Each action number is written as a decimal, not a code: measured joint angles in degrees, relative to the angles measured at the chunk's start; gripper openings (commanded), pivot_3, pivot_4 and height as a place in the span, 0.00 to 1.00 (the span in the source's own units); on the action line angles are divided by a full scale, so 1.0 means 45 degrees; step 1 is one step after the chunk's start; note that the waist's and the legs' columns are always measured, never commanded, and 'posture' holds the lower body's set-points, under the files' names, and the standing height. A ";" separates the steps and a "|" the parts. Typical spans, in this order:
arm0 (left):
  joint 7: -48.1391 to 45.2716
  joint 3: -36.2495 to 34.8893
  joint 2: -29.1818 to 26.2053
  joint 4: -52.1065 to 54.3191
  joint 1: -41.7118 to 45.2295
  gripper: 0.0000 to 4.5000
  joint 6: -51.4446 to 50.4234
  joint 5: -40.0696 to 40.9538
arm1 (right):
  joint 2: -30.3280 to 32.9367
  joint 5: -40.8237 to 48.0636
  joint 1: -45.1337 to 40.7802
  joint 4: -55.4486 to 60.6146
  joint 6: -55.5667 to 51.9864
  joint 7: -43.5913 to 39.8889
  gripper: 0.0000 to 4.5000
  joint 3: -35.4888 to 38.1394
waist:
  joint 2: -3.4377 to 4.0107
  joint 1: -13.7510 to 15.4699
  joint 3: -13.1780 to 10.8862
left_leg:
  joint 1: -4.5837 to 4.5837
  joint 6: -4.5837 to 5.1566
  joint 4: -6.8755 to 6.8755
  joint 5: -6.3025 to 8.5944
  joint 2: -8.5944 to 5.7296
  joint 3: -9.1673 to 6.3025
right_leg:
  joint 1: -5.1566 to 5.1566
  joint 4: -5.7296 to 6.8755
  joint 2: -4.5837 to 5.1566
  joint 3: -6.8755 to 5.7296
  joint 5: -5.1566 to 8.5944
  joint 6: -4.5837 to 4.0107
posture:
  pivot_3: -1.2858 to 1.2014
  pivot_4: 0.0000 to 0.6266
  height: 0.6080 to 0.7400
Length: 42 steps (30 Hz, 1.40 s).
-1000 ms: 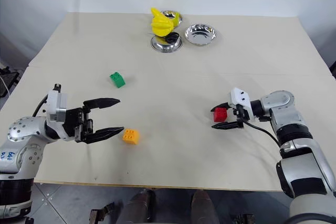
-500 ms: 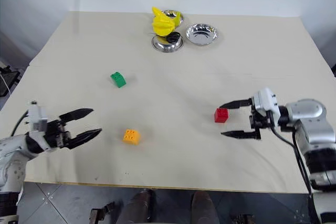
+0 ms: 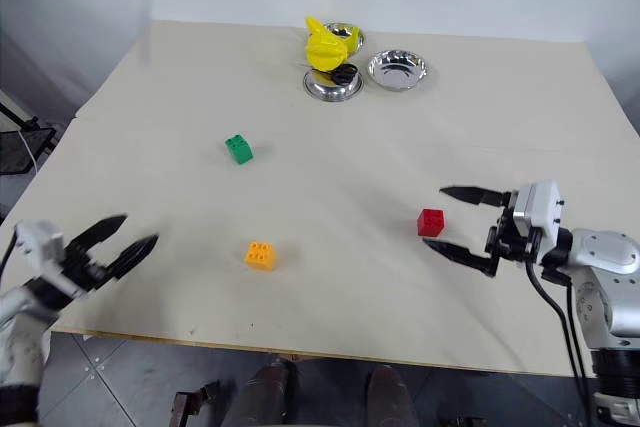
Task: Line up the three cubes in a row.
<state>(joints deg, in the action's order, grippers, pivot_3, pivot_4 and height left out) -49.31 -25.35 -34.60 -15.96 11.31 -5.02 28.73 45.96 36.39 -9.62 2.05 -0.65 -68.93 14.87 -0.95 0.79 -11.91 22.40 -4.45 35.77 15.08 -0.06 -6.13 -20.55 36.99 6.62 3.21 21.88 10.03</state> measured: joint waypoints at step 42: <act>-0.2978 0.3698 0.2272 -1.2409 1.0534 0.33 0.4519 -0.4757 | -0.0787 0.0015 0.3801 0.3377 -0.1489 0.2694 1.00 0.2244 | -0.0063 -0.0294 -0.0007 | 0.0053 -0.0008 0.0052 -0.0004 -0.0018 0.0043 | -0.0022 -0.0006 0.0002 0.0011 -0.0014 0.0026 | 0.52 0.24 1.00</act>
<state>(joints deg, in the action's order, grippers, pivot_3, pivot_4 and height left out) -62.71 -8.71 -24.37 -71.80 58.72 15.31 7.33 42.42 36.46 7.49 17.24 -7.35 -56.80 24.97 -1.24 -0.54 -11.94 22.64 -4.49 36.00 15.06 -0.15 -5.93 -20.65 36.96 6.63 3.26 21.82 10.15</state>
